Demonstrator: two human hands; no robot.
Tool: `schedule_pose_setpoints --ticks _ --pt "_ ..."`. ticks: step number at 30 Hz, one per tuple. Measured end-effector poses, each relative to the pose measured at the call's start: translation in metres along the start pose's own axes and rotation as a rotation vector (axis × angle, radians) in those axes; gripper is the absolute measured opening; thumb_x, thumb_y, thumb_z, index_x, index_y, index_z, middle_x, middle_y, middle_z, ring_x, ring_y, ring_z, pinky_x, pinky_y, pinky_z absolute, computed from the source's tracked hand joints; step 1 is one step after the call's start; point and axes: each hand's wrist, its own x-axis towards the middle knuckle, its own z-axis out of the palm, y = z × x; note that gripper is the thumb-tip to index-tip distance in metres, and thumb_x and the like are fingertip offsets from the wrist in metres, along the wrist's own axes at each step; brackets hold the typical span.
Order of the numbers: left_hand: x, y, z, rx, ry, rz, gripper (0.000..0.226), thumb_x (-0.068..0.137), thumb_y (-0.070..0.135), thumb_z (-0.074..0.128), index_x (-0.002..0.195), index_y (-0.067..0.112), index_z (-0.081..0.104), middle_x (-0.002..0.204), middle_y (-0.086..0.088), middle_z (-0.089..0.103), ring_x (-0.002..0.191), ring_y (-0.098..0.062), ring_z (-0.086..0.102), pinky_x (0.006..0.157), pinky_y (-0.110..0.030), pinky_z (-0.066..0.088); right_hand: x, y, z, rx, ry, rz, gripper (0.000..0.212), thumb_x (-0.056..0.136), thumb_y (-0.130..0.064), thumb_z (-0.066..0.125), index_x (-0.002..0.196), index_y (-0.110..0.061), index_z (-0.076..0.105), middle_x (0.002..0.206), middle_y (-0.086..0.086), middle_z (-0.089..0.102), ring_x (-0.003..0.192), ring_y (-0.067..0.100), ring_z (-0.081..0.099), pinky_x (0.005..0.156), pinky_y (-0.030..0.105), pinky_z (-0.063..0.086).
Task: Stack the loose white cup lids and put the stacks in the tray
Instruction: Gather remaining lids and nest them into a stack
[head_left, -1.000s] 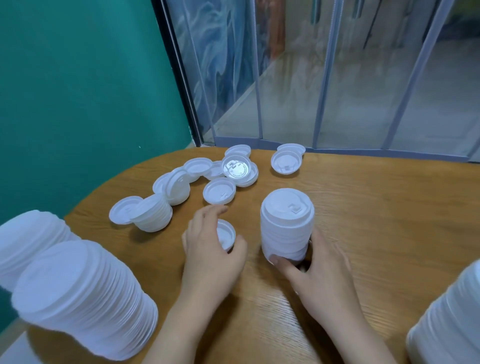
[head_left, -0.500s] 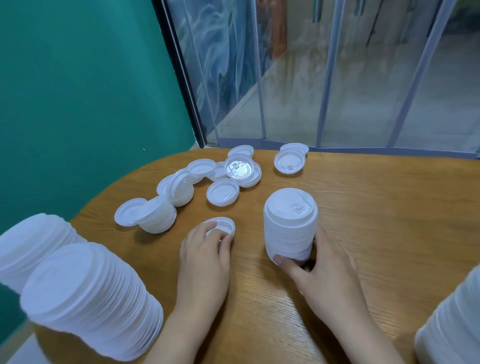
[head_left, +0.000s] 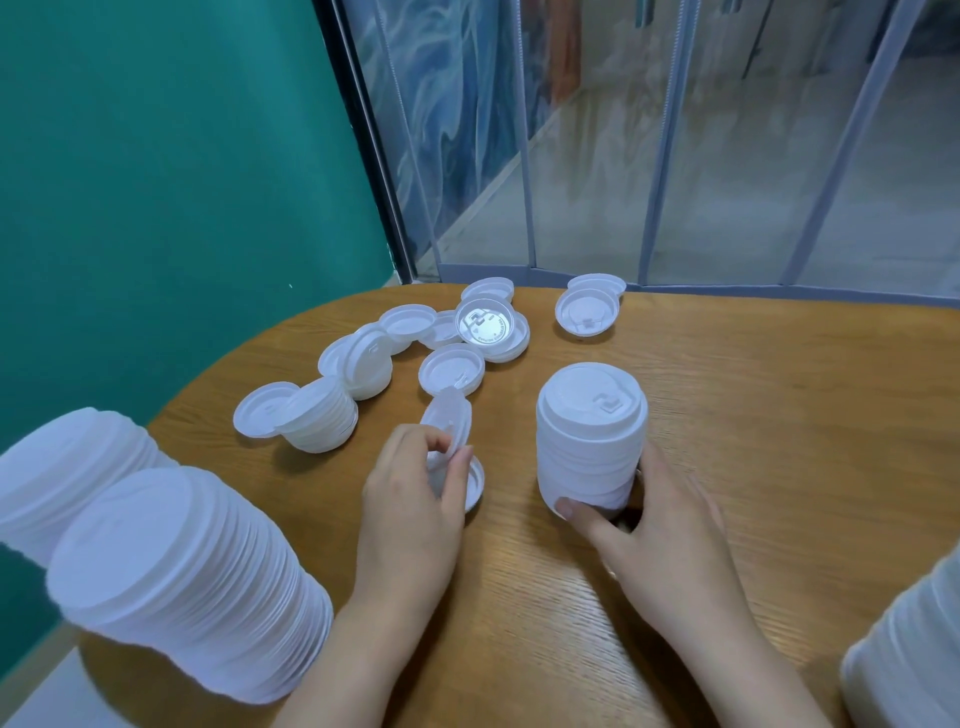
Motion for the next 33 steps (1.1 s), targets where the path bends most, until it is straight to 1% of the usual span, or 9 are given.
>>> schedule_pose_setpoints --ticks 6,10,16,19,21,26,29,31,33 --pt "0.002 0.015 -0.007 -0.369 0.064 -0.216 0.017 0.097 0.018 0.071 0.106 0.03 0.063 0.095 0.018 0.071 0.095 -0.003 0.069 0.082 -0.014 0.051 0.0 0.0 -0.001 -0.005 -0.009 -0.001 0.051 0.075 -0.056 0.079 0.116 -0.039 0.053 0.093 -0.026 0.058 0.09 -0.008 0.04 0.109 0.054 0.037" --pt "0.005 0.016 -0.007 -0.549 -0.005 -0.306 0.028 0.1 0.015 0.067 0.124 0.028 0.06 0.092 0.007 0.076 0.085 -0.006 0.072 0.076 -0.019 0.055 0.0 0.0 -0.001 -0.01 -0.014 -0.008 0.054 0.075 -0.057 0.079 0.119 -0.04 0.052 0.095 -0.028 0.058 0.096 -0.023 0.039 0.109 0.055 0.037" --pt "0.004 -0.002 -0.001 -0.143 -0.151 -0.173 0.024 0.105 0.027 0.055 0.124 0.029 0.069 0.103 0.015 0.065 0.096 -0.003 0.059 0.082 -0.013 0.044 0.0 -0.002 -0.002 0.018 -0.015 0.002 0.051 0.074 -0.055 0.08 0.114 -0.042 0.052 0.096 -0.031 0.058 0.097 -0.019 0.045 0.106 0.056 0.041" --pt "0.004 -0.004 -0.003 -0.029 -0.268 -0.201 0.049 0.095 0.055 0.062 0.139 0.034 0.057 0.118 0.019 0.053 0.114 -0.005 0.051 0.101 -0.028 0.044 0.0 -0.003 -0.001 0.019 -0.019 0.004 0.051 0.074 -0.055 0.08 0.114 -0.041 0.052 0.095 -0.03 0.058 0.095 -0.016 0.045 0.107 0.057 0.04" --pt "0.004 -0.004 -0.006 0.04 -0.341 -0.244 0.071 0.081 0.069 0.071 0.143 0.041 0.049 0.123 0.024 0.047 0.122 -0.007 0.043 0.102 -0.029 0.037 0.0 -0.003 -0.001 0.019 -0.016 0.002 0.05 0.073 -0.055 0.079 0.112 -0.039 0.053 0.094 -0.029 0.059 0.093 -0.012 0.045 0.106 0.058 0.04" --pt "0.006 -0.004 -0.007 0.187 -0.332 -0.175 0.075 0.079 0.065 0.075 0.142 0.035 0.049 0.129 0.019 0.052 0.123 -0.003 0.041 0.101 -0.023 0.02 -0.001 -0.004 -0.001 0.026 -0.007 -0.003 0.048 0.073 -0.053 0.081 0.109 -0.038 0.054 0.09 -0.029 0.058 0.098 -0.02 0.044 0.103 0.057 0.042" --pt "0.007 0.006 -0.007 -0.007 -0.186 -0.259 0.069 0.077 0.059 0.079 0.134 0.034 0.051 0.125 0.02 0.057 0.113 0.003 0.045 0.103 -0.022 0.034 -0.001 -0.005 -0.002 0.027 -0.01 -0.005 0.047 0.073 -0.053 0.081 0.107 -0.038 0.053 0.09 -0.028 0.058 0.101 -0.017 0.044 0.101 0.054 0.043" --pt "0.013 0.019 -0.012 -0.305 -0.073 -0.364 0.064 0.076 0.053 0.085 0.127 0.03 0.052 0.122 0.017 0.063 0.105 0.01 0.056 0.089 -0.009 0.044 -0.001 -0.005 -0.002 0.032 -0.014 -0.006 0.046 0.074 -0.052 0.082 0.108 -0.039 0.053 0.09 -0.028 0.059 0.102 -0.018 0.044 0.101 0.054 0.043" --pt "0.019 0.032 -0.018 -0.51 -0.017 -0.364 0.06 0.074 0.054 0.085 0.12 0.029 0.055 0.115 0.015 0.069 0.101 0.009 0.063 0.086 -0.015 0.051 -0.001 -0.005 -0.002 0.037 -0.016 -0.005 0.047 0.074 -0.051 0.082 0.109 -0.039 0.053 0.09 -0.029 0.058 0.101 -0.02 0.043 0.102 0.055 0.043"
